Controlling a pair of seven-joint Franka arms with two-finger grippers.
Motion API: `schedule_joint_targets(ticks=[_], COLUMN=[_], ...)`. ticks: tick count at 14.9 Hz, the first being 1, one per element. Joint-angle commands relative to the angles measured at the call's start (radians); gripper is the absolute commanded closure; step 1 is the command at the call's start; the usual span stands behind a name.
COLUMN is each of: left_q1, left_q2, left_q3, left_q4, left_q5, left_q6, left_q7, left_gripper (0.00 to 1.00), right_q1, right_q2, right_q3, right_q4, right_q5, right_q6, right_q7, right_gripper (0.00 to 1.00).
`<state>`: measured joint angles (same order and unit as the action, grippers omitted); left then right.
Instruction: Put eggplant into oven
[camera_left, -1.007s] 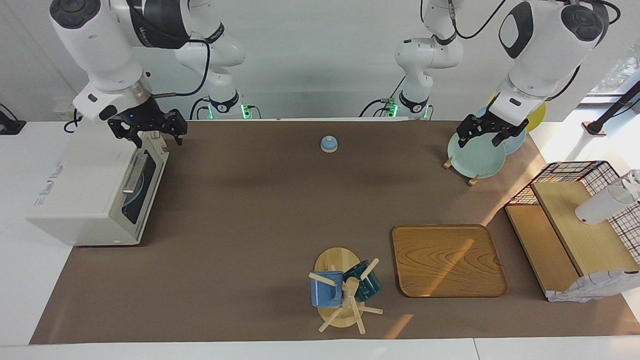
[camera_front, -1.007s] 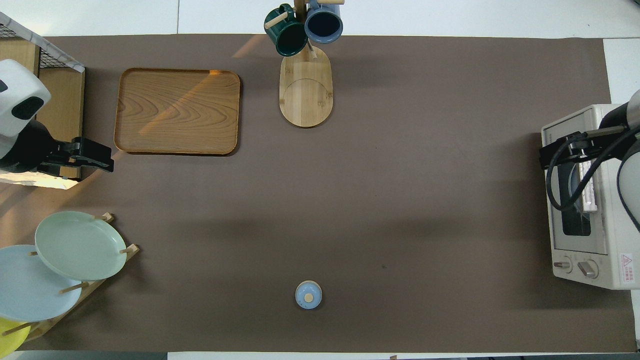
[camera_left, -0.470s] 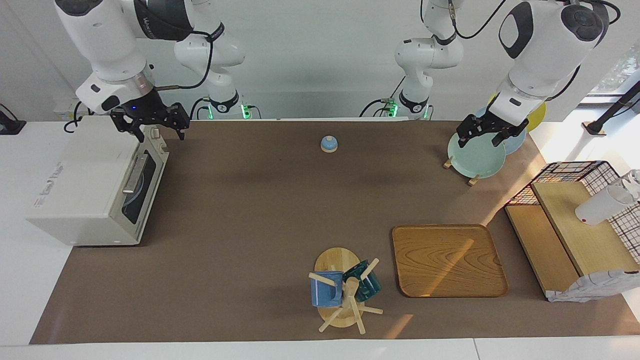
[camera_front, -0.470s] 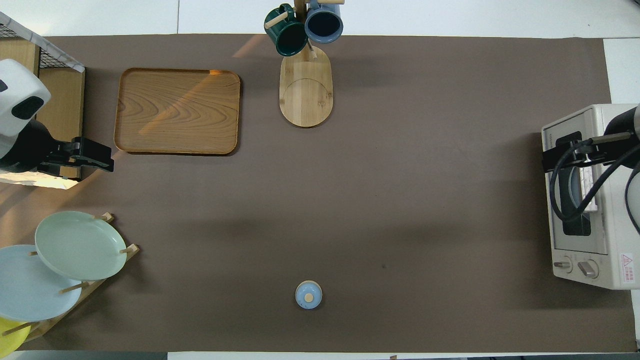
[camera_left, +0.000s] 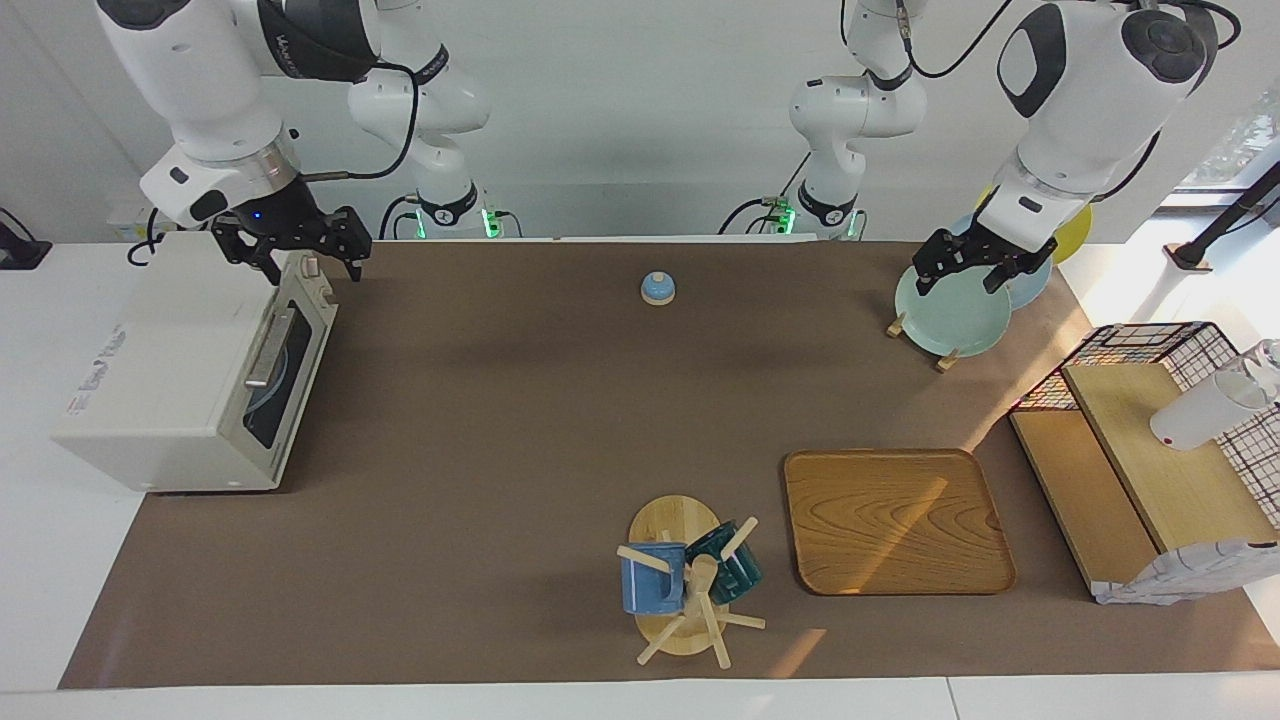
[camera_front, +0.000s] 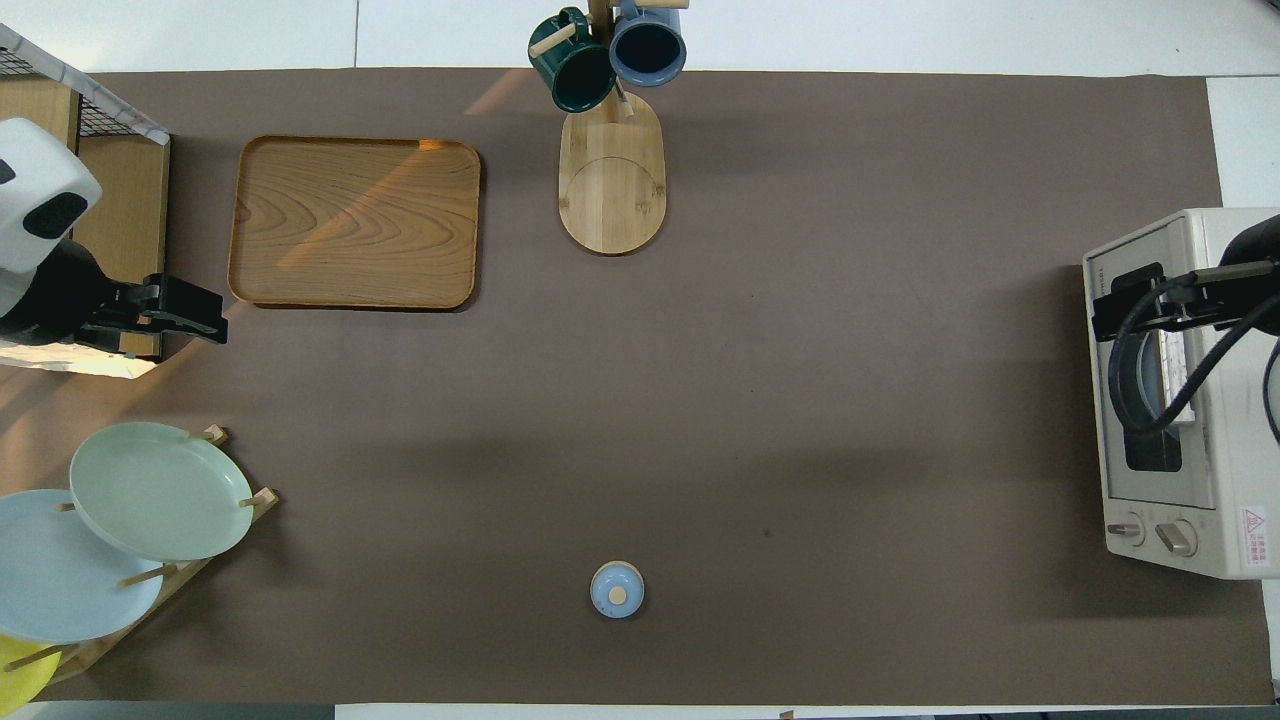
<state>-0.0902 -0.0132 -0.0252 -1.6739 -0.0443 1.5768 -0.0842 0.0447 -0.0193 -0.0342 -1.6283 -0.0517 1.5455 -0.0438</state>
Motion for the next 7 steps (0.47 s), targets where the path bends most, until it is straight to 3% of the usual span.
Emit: schedule_joint_targets(ticks=[1,7], left_q1=[0.012,0.012], left_q2=[-0.014,-0.014], left_q3=[-0.009,-0.009], left_q4=[-0.014,-0.014], left_q5=[-0.002,-0.002], left_q6=[0.003,0.003], left_q7=[-0.002,-0.002], left_gripper=[0.00,0.00], right_q1=[-0.003,-0.008], right_q2=[-0.008,-0.007], right_q3=[-0.004,-0.006], right_q4=[-0.001,-0.001], right_q5=[0.032,0.035], right_q6=[0.011,0.039], right_q7=[0.019,0.018], right_gripper=[0.00,0.00])
